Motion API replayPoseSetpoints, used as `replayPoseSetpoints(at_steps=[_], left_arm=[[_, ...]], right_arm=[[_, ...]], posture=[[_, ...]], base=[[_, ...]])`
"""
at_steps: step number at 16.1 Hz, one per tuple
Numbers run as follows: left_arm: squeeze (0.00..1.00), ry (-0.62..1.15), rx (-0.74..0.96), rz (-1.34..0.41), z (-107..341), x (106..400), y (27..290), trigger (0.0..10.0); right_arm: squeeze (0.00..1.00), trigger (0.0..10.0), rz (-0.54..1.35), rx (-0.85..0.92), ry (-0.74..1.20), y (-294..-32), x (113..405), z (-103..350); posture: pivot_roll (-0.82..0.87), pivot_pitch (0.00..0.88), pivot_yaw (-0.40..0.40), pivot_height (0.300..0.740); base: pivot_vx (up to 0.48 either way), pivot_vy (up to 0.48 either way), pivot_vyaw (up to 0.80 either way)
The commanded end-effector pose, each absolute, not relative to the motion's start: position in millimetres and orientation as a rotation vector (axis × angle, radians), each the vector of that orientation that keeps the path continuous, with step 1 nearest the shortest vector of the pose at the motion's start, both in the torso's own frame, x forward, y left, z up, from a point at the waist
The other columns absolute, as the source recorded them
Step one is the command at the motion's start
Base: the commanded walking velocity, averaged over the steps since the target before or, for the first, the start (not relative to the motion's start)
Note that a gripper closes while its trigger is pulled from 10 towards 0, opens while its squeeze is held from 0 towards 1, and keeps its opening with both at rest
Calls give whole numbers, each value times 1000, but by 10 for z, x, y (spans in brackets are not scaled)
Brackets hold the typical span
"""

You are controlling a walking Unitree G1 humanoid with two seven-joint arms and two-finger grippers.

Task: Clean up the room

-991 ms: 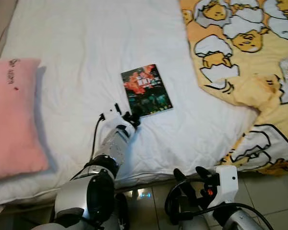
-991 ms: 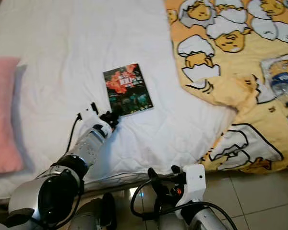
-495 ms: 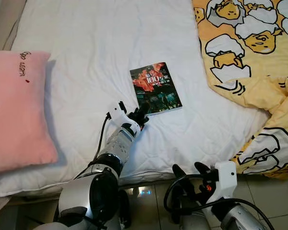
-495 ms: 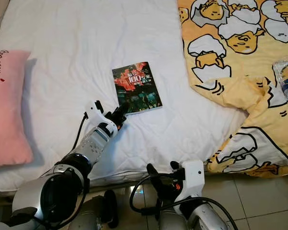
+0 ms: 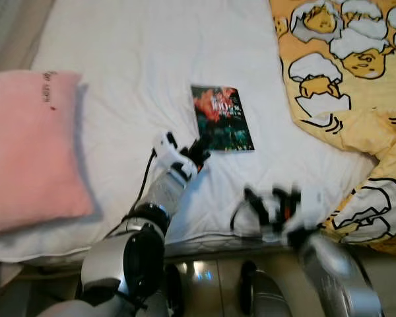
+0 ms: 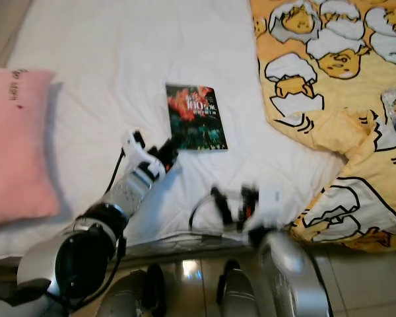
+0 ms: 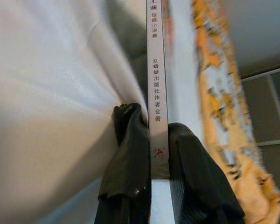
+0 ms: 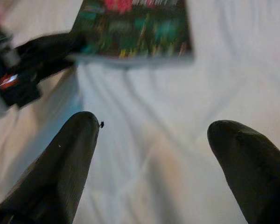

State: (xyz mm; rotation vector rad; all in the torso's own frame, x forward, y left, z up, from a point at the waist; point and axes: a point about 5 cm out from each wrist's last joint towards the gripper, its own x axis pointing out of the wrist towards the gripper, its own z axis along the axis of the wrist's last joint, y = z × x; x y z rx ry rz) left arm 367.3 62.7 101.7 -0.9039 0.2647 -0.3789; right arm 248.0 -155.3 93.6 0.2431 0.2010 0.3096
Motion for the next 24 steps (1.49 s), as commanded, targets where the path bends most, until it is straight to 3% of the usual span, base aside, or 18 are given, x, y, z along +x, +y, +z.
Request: replayPoseSetpoints(at_steps=[1,3,4,5,7,9,13,14,15,16,19,20,24], left_arm=[[0,165,-899,-468,1316,3793,588,0],[0,53,-705,-434,1479,3894,916,0],[0,-5,-481,-405,1513,3896,1132,0],[0,-58,-286,-350,1523,3858,1367,0],[0,-111,-113,-281,1479,3675,1692,0],[0,-119,-12,-295,1383,3415,1670,0],[0,54,-135,-344,994,3260,1405,0],[0,108,-160,-354,926,3247,1269,10000],[0,134,-173,-339,907,3250,1204,10000],[1000,148,-207,-338,909,3241,1190,10000],[1000,231,-252,-384,840,3285,1081,10000],[0,247,-283,-396,848,3336,1020,10000],[0,292,-339,-371,899,3525,930,10000]], right_arm=[[0,10000,278,271,194,-1604,2544,899],[0,10000,252,269,150,-1637,2738,967],[0,10000,224,261,121,-1678,2828,1000],[0,10000,196,225,82,-1733,2887,1060],[0,10000,167,126,1,-1800,2906,1200],[0,10000,185,52,-54,-1786,2867,1273],[0,10000,256,122,30,-1620,2887,1062],[0,10000,276,123,36,-1563,2895,1042],[0,10000,282,116,38,-1550,2896,1032],[0,10000,279,114,39,-1563,2890,1025],[0,10000,260,126,54,-1618,2867,981],[0,10000,262,125,56,-1616,2858,974],[0,10000,263,123,67,-1637,2823,955]], posture=[[-230,8,73,740],[-194,0,77,740],[-167,0,75,740],[-146,0,68,740],[-112,0,48,740],[-82,0,22,740],[-48,0,-5,740],[-57,0,-2,740],[-64,0,3,740],[-74,0,8,740],[-96,0,18,740],[-106,0,21,740],[-137,0,27,740]], base=[[0,0,0],[0,0,0],[0,0,0],[0,0,0],[0,0,0],[0,0,0],[0,0,0],[0,0,0],[0,0,0],[0,0,0],[0,0,0],[0,0,0],[0,0,0]])
